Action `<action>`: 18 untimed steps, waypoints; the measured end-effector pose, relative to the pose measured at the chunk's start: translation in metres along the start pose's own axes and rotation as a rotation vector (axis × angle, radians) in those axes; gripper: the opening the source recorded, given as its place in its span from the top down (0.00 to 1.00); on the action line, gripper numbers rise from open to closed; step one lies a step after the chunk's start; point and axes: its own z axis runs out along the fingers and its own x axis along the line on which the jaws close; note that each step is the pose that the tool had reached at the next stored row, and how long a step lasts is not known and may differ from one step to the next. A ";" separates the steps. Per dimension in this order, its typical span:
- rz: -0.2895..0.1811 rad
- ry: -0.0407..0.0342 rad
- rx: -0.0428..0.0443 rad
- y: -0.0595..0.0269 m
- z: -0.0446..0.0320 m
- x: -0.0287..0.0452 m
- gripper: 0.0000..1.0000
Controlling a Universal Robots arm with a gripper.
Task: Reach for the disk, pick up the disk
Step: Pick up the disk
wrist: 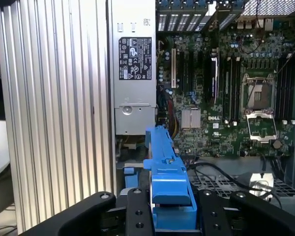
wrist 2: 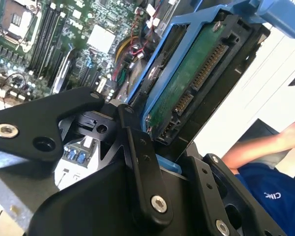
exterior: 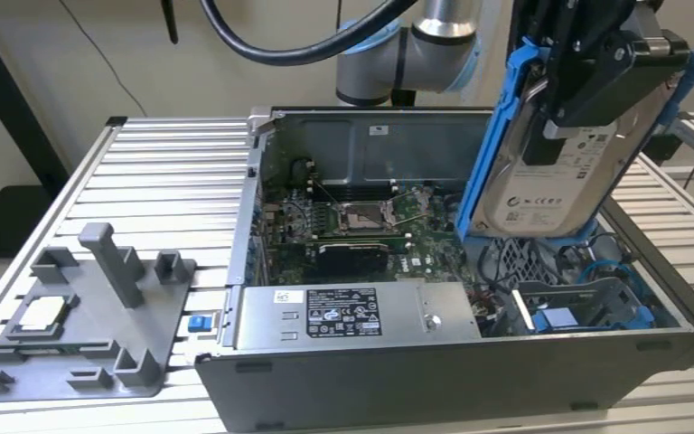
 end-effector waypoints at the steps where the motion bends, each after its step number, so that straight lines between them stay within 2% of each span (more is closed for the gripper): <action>1: 0.000 0.0000 -0.0004 -0.0022 0.0002 0.0013 1.00; 11: 0.000 0.0002 -0.0034 -0.0255 0.0028 0.0119 1.00; 18: 0.000 0.0001 -0.0035 -0.0419 0.0076 0.0173 1.00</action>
